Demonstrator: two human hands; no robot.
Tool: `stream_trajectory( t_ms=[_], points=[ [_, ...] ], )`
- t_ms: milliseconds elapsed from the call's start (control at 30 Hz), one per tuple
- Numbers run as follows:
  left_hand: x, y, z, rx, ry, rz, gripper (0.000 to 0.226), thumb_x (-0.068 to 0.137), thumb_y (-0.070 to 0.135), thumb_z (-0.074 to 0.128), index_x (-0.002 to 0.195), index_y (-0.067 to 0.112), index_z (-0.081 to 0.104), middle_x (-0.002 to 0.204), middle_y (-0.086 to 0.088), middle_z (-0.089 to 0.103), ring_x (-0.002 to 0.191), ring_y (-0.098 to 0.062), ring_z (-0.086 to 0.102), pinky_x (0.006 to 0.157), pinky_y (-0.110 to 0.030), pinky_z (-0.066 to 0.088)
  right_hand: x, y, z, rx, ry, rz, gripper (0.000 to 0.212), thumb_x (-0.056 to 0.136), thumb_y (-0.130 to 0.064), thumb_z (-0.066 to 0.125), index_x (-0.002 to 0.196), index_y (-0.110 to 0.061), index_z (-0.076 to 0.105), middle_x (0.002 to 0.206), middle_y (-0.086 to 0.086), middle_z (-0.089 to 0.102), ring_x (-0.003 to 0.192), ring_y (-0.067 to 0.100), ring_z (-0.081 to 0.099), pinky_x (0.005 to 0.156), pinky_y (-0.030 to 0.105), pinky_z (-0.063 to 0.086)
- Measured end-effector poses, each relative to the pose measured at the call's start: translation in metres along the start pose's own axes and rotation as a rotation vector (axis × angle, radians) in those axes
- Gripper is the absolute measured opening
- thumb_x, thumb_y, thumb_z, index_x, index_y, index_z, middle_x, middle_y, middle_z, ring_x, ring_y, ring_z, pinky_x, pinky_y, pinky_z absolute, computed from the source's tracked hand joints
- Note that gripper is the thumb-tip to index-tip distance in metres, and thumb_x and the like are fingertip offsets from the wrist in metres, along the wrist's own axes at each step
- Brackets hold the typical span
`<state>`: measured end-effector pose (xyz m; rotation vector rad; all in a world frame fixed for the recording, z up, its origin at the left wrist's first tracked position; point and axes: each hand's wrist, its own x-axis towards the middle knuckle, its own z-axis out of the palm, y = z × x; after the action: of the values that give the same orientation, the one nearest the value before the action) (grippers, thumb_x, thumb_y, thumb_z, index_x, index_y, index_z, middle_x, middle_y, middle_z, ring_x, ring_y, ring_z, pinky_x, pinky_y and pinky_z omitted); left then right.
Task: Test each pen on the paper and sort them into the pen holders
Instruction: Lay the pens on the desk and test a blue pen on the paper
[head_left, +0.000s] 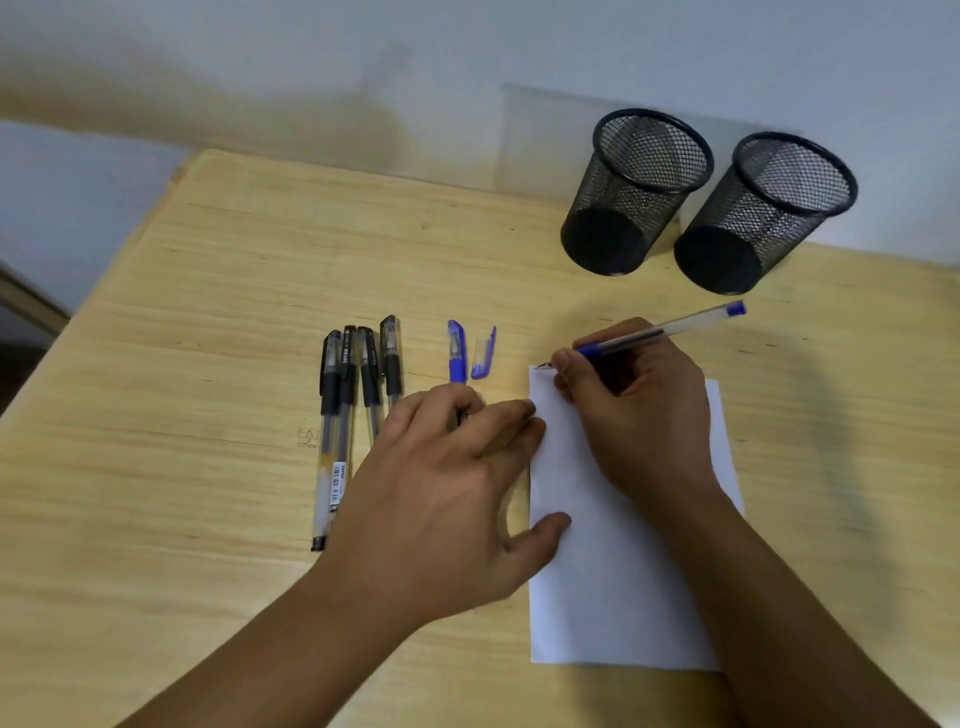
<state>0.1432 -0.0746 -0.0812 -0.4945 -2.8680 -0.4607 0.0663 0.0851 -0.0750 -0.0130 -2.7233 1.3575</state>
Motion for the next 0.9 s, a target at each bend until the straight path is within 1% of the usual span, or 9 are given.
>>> stream_trajectory(
  t_ms=[133,267,367,500,633,800,900],
  points=[
    [0.0005,0.0000,-0.0008,-0.010,-0.021,-0.005,0.063,0.075,0.065,0.061,0.121,0.023,0.068,0.124,0.012,0.063,0.108,-0.023,0.052,0.096,-0.040,0.033,-0.0007,-0.0010,0.0007,-0.001,-0.004,-0.004,0.009,0.086,-0.031,0.071,0.088,-0.029,0.063,0.074,-0.025,0.060,0.072,-0.015,0.060,0.068,-0.004,0.042],
    [0.0006,0.0003,-0.0016,-0.023,-0.027,-0.012,0.062,0.075,0.065,0.061,0.120,0.023,0.068,0.124,0.013,0.063,0.108,-0.023,0.052,0.096,-0.040,0.032,-0.0024,-0.0027,0.0026,0.012,0.007,-0.038,0.008,0.086,-0.027,0.072,0.087,-0.027,0.063,0.073,-0.023,0.061,0.075,-0.018,0.059,0.066,-0.003,0.042],
    [0.0003,0.0007,-0.0013,-0.034,-0.023,-0.015,0.062,0.075,0.065,0.060,0.120,0.023,0.068,0.124,0.013,0.063,0.108,-0.023,0.052,0.096,-0.040,0.032,-0.0035,-0.0032,0.0025,0.017,0.013,-0.059,0.008,0.086,-0.024,0.072,0.086,-0.023,0.064,0.073,-0.021,0.062,0.076,-0.013,0.061,0.064,-0.002,0.042],
    [-0.0010,0.0000,-0.0011,-0.039,-0.012,-0.012,0.061,0.075,0.065,0.061,0.119,0.023,0.069,0.123,0.013,0.063,0.108,-0.023,0.052,0.095,-0.040,0.034,-0.0050,-0.0039,0.0024,0.016,0.004,-0.066,0.009,0.085,-0.023,0.073,0.084,-0.021,0.063,0.072,-0.020,0.062,0.073,-0.014,0.061,0.062,-0.001,0.042],
    [-0.0018,-0.0004,-0.0010,-0.051,-0.023,-0.017,0.062,0.075,0.065,0.060,0.120,0.024,0.069,0.123,0.014,0.063,0.108,-0.022,0.051,0.096,-0.039,0.034,-0.0045,-0.0037,0.0028,0.020,0.010,-0.057,0.009,0.085,-0.024,0.073,0.084,-0.020,0.065,0.073,-0.017,0.065,0.079,-0.008,0.062,0.061,0.000,0.043],
    [-0.0021,-0.0012,-0.0004,-0.045,-0.013,-0.017,0.062,0.075,0.065,0.061,0.120,0.023,0.069,0.123,0.013,0.063,0.107,-0.021,0.051,0.096,-0.039,0.033,-0.0033,-0.0012,0.0050,0.009,0.029,-0.047,0.009,0.086,-0.027,0.072,0.088,-0.021,0.066,0.074,-0.020,0.062,0.078,-0.013,0.060,0.067,-0.001,0.043],
    [-0.0026,-0.0011,-0.0002,-0.048,0.002,-0.015,0.061,0.074,0.065,0.063,0.118,0.023,0.070,0.122,0.013,0.064,0.106,-0.021,0.051,0.095,-0.039,0.033,-0.0043,-0.0011,0.0061,0.010,0.034,-0.065,0.008,0.086,-0.026,0.072,0.088,-0.021,0.066,0.074,-0.021,0.061,0.077,-0.014,0.060,0.067,-0.002,0.043]
  ],
)
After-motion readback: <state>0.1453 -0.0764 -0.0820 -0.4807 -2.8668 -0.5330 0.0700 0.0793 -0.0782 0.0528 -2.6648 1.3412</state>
